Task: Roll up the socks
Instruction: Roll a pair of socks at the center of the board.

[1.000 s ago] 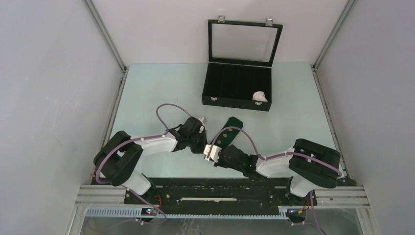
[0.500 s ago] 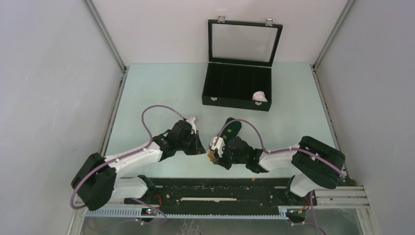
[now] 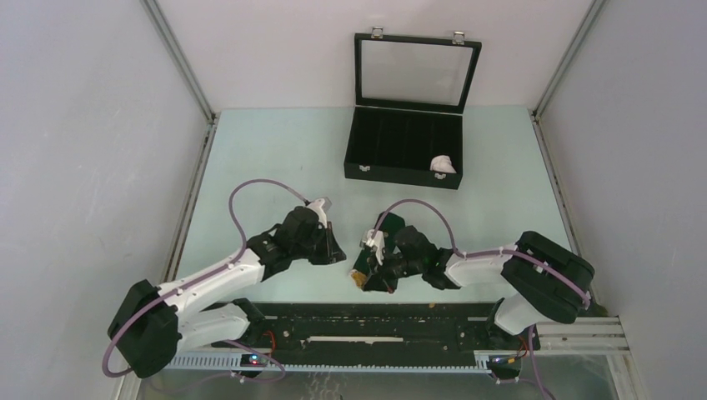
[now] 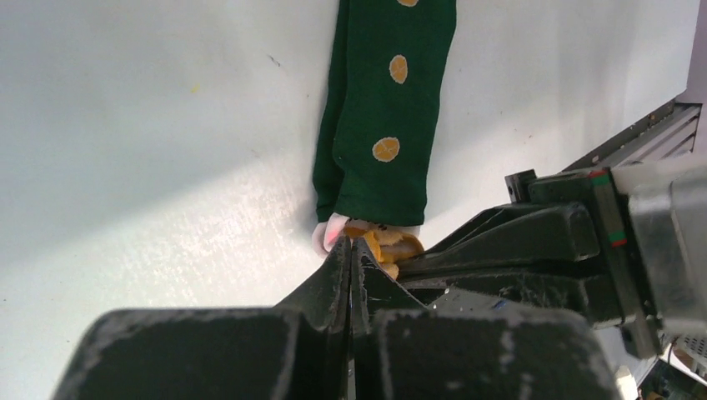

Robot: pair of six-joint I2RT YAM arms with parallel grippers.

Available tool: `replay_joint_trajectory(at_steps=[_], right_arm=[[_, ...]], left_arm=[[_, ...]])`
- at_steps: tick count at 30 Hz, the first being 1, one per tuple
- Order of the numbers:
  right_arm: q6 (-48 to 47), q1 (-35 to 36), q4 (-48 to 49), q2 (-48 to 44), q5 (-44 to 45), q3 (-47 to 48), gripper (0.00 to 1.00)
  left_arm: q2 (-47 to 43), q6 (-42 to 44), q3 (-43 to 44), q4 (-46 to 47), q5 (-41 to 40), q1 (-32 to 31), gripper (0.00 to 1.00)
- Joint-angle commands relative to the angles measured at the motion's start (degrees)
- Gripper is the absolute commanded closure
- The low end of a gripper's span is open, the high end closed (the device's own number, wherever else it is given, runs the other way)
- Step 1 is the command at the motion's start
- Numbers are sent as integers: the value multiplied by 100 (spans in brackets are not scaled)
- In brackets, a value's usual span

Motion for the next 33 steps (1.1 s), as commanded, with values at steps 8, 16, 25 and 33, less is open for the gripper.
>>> replay_joint_trajectory(at_steps=[8, 16, 25, 33], right_arm=[[968, -731, -342, 177, -439, 369, 100], [1554, -1032, -422, 621, -424, 360, 100], [2017, -1320, -390, 830, -569, 325, 100], [2049, -1389, -405, 805, -587, 316, 100]], left_arm=[[-91, 121, -93, 77, 333, -39, 100], [614, 285, 358, 306, 642, -275, 100], [1598, 291, 891, 698, 856, -461, 100], [2112, 303, 1094, 675, 955, -491, 100]])
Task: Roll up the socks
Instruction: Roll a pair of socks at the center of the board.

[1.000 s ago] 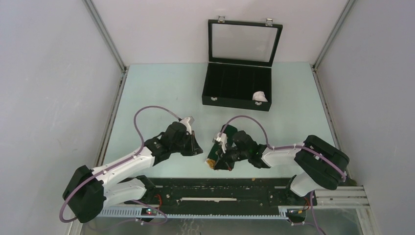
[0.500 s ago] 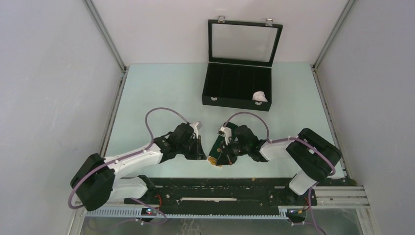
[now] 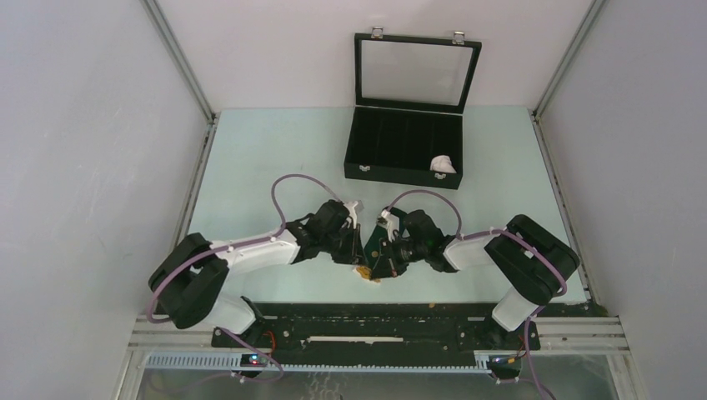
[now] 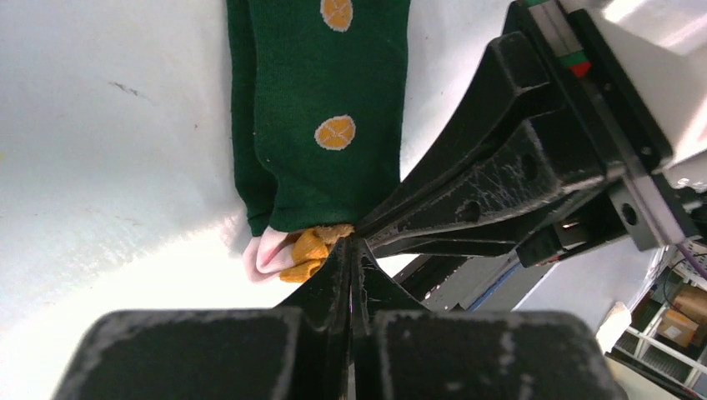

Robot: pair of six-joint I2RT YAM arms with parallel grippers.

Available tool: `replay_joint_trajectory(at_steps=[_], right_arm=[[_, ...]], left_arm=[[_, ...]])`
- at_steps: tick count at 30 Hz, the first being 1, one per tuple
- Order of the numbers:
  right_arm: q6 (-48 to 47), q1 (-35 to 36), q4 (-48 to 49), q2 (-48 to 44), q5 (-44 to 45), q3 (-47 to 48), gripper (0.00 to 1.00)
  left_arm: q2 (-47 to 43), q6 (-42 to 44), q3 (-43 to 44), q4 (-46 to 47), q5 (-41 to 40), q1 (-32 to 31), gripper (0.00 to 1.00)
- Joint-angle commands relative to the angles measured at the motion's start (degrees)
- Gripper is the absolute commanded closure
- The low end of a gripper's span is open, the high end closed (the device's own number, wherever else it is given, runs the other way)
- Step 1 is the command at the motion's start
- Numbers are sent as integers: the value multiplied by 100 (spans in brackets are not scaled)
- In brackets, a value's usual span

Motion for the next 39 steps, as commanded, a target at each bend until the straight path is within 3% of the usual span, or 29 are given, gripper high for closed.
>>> replay_joint_trajectory(at_steps=[1, 28, 39], right_arm=[[21, -110, -166, 99, 223, 36, 100], [656, -125, -336, -123, 760, 80, 99], [305, 20, -658, -1459, 1304, 298, 75]], left_arm=[[178, 144, 288, 78, 175, -45, 100], [840, 195, -237, 250, -489, -46, 100], [945, 189, -418, 423, -616, -45, 100]])
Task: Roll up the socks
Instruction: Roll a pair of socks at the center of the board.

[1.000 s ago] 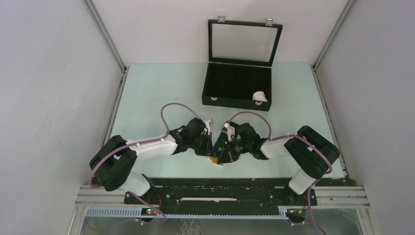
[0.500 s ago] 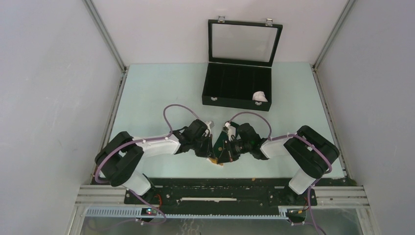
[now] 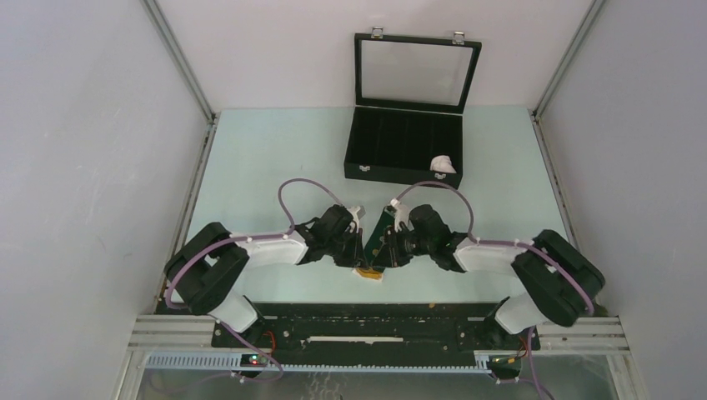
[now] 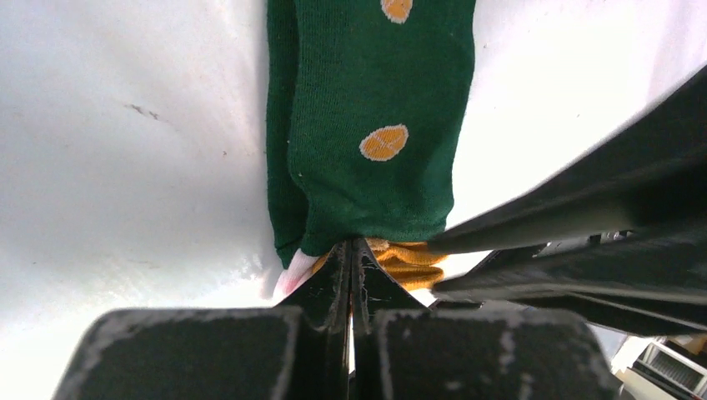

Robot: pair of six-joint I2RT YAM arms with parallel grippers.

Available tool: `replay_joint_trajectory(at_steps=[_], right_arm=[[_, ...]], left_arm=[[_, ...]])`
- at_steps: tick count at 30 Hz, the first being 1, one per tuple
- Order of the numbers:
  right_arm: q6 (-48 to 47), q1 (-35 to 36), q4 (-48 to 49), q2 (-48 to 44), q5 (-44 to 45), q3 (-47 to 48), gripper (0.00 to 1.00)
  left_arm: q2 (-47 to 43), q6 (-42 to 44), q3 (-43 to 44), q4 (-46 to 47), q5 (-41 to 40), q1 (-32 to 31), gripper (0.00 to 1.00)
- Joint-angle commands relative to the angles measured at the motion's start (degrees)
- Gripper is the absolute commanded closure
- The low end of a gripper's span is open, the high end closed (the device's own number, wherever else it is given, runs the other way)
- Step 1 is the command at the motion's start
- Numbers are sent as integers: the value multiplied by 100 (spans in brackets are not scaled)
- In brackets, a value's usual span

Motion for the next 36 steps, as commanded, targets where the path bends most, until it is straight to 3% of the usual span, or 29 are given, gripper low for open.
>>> replay_joint_trajectory(at_steps=[1, 12, 16, 20, 21, 22, 25, 27, 28, 29, 31, 32, 36], right_arm=[[-394, 43, -106, -912, 521, 245, 74], [-2406, 191, -578, -3166, 998, 226, 65], [-2190, -316, -838, -3485, -71, 552, 58], [-1381, -384, -677, -3697, 1246, 512, 55], [-1244, -467, -684, -3724, 1259, 486, 63], [-1088, -546, -675, -3750, 1123, 450, 66], [-1089, -718, -532, -3686, 38, 371, 61], [-1286, -645, -595, -3609, -197, 368, 66], [-1509, -542, -729, -3612, -44, 367, 67], [-1777, -372, -926, -3647, 198, 364, 62], [-2442, 15, -1208, -3759, 712, 298, 43], [-2762, 276, -1265, -3832, 1179, 200, 38], [-3825, 1162, -1200, -3968, 2208, -211, 36]], left_arm=[[209, 154, -277, -175, -506, -32, 100], [184, 154, -256, -169, -489, -31, 100], [127, 137, -256, -179, -496, -28, 100], [96, 127, -257, -179, -494, -30, 100], [103, 132, -249, -184, -489, -32, 100], [104, 136, -248, -175, -482, -32, 100], [118, 145, -247, -151, -455, -32, 100], [119, 158, -247, -148, -446, -31, 100], [120, 161, -247, -142, -439, -32, 100], [130, 163, -247, -141, -432, -28, 100], [127, 156, -249, -141, -412, -32, 100], [127, 154, -240, -127, -404, -32, 100], [171, 175, -206, -97, -368, -32, 100]])
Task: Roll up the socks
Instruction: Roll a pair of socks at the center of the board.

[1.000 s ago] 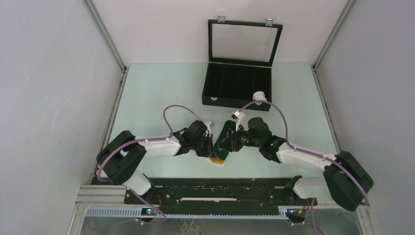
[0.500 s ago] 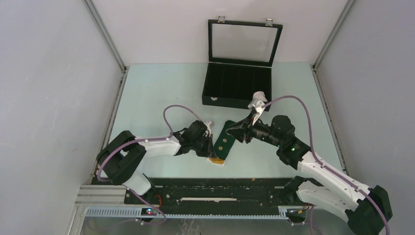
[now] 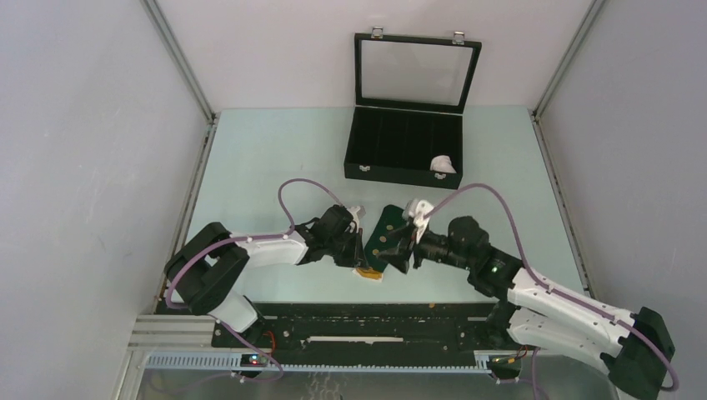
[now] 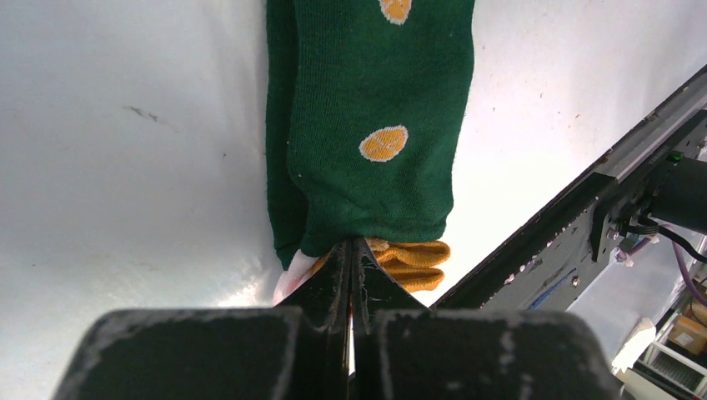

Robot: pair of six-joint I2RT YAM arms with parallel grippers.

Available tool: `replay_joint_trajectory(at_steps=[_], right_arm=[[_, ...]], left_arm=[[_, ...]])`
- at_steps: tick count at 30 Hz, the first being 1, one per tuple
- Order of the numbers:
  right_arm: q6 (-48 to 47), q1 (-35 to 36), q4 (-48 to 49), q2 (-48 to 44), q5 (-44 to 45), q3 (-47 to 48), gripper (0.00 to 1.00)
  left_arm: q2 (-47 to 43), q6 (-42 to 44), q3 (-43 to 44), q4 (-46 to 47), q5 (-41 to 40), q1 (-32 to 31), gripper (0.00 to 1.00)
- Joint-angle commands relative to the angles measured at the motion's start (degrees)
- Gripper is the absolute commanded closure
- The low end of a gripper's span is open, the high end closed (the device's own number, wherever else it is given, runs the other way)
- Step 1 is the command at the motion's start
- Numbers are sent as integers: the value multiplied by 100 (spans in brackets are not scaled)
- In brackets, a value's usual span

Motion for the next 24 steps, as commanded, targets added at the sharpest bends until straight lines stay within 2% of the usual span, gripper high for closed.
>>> replay_joint_trajectory(at_steps=[1, 7, 12, 15, 24], right_arm=[[-1590, 939, -111, -162, 1297, -399, 37], [-2938, 2310, -110, 243, 2995, -650, 38], [-3700, 3121, 547, 812, 4199, -962, 39], [-3947, 3429, 951, 1194, 4500, -1036, 38], [-4402, 3736, 1916, 2482, 4700, -993, 37]], left_arm=[[185, 180, -158, -161, -347, -30, 100], [263, 197, -161, -63, -251, -27, 100], [342, 226, -164, -32, -211, -32, 100], [360, 242, -179, -14, -200, -32, 100], [395, 239, -248, 48, -159, -32, 100]])
